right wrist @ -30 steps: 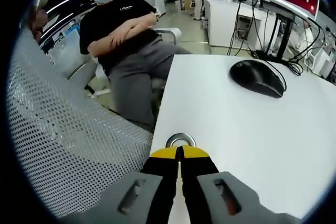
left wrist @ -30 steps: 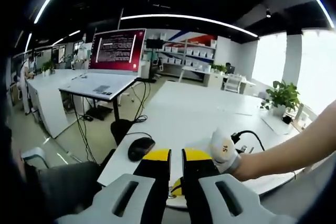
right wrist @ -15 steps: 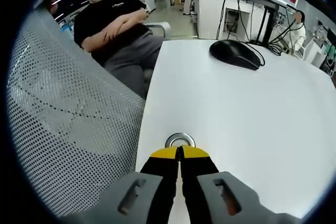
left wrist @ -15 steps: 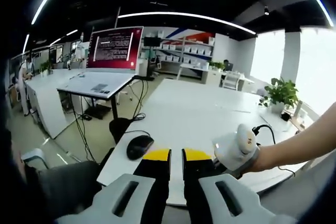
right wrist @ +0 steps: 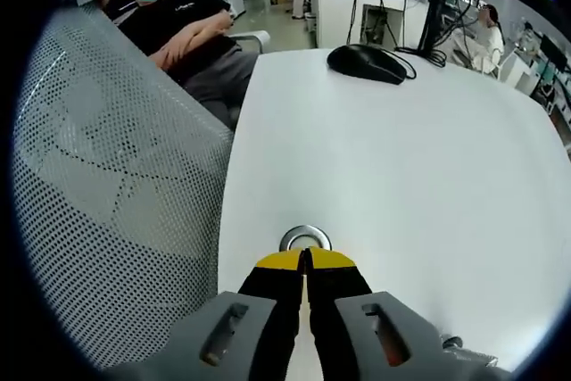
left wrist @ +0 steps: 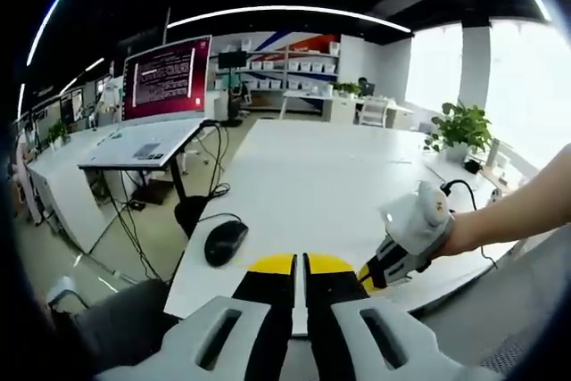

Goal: Place the washer onto the threaded stud by aligning its center hole with the stud, sliding it down to the base, and recovering from edge contact or off-axis alignment until the washer reaches the visible bottom stop.

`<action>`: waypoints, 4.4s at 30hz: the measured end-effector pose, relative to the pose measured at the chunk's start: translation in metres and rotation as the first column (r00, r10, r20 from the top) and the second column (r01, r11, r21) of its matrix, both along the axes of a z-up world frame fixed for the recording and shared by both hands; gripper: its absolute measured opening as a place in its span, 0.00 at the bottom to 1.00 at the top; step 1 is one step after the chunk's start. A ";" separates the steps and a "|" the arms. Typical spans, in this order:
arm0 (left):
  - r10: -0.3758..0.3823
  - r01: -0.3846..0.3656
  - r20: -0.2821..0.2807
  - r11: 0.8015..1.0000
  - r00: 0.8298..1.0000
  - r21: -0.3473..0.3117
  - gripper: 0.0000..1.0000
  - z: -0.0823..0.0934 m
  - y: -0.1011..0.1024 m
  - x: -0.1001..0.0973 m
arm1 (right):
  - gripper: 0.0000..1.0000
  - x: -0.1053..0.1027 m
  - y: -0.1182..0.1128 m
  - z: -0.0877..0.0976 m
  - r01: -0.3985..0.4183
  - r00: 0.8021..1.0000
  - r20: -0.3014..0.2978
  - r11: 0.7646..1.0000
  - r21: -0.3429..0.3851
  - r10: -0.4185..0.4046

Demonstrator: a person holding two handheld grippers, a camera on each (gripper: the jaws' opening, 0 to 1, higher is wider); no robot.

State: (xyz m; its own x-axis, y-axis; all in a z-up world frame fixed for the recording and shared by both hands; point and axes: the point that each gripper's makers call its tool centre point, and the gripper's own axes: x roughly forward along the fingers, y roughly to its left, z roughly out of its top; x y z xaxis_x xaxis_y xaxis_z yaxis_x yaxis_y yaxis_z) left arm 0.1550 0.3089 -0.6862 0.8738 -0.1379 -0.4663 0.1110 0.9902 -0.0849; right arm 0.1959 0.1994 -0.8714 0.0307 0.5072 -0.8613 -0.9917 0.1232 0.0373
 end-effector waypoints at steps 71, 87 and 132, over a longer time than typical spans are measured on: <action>-0.329 0.434 -0.443 0.887 0.834 0.157 0.00 -0.060 -0.061 -0.046 | 0.04 0.026 -0.107 -0.001 -0.157 0.980 0.039 0.876 -0.456 0.196; -0.328 0.425 -0.412 0.889 0.850 0.169 0.00 -0.057 -0.060 -0.040 | 0.27 0.022 -0.113 0.021 -0.060 0.998 0.010 0.968 -0.245 0.065; -0.334 0.427 -0.393 0.887 0.856 0.175 0.00 -0.054 -0.060 -0.037 | 0.22 0.039 -0.108 0.036 -0.058 0.998 0.002 0.963 -0.264 0.061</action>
